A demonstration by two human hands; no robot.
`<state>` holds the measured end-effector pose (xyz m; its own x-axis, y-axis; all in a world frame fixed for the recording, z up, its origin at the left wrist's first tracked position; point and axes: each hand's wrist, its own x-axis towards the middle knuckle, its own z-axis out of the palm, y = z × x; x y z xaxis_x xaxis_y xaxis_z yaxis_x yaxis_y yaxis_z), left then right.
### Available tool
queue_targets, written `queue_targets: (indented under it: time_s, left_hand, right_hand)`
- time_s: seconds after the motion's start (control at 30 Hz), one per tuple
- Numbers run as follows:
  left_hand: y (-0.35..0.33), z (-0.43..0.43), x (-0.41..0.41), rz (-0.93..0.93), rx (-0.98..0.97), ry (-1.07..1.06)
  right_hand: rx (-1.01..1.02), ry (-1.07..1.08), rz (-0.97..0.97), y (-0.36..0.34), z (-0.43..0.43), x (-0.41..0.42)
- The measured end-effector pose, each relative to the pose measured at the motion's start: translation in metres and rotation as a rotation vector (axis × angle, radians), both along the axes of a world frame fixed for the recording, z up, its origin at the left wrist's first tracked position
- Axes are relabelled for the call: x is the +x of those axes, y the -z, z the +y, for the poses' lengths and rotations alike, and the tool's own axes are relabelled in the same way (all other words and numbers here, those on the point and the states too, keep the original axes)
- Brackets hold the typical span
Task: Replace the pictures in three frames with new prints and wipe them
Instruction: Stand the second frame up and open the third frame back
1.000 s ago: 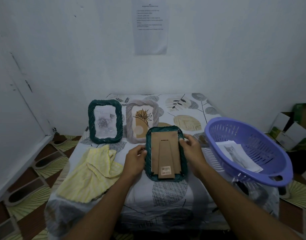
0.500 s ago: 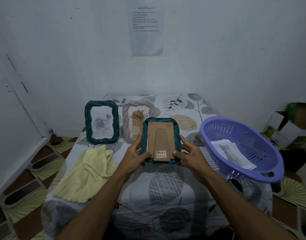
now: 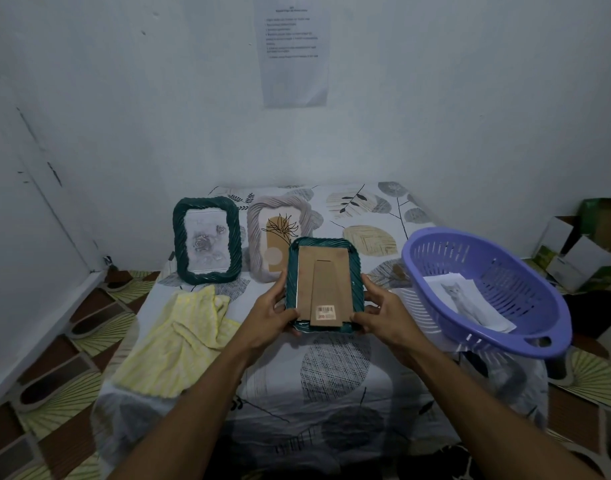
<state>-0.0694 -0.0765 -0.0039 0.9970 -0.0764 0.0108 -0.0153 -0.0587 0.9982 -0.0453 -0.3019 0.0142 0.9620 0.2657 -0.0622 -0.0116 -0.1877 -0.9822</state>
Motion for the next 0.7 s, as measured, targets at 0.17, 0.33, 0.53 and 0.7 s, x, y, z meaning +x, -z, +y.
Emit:
queue_targets:
  time_s: [0.17,0.33,0.53,0.7]
  left_hand:
    - [0.007,-0.006,0.002,0.041,-0.041,0.044]
    - [0.013,-0.017,-0.002,0.074,-0.097,0.08]
    - [0.016,-0.023,-0.005,-0.064,0.216,-0.042]
    - [0.022,-0.03,-0.002,-0.169,0.615,-0.192]
  right_hand:
    - [0.015,0.033,0.021,0.003,-0.008,0.002]
    - [-0.048,0.039,0.036,0.008,-0.021,0.0]
    - [-0.226,0.09,-0.01,0.01,-0.027,-0.002]
    - [-0.463,0.123,-0.039,0.01,-0.031,-0.004]
